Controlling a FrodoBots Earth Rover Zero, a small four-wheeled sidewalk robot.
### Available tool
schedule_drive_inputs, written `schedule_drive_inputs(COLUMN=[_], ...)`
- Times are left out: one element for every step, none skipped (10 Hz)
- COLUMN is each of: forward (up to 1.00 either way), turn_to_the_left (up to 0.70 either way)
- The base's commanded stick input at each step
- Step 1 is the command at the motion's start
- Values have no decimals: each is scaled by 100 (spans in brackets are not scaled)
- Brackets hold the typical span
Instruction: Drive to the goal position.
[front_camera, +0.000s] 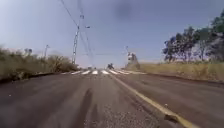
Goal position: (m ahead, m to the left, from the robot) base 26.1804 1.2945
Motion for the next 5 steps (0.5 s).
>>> schedule_drive_inputs(forward=[100, 100, 100, 100, 100], turn_to_the_left=[18, 27, 27, 27, 27])
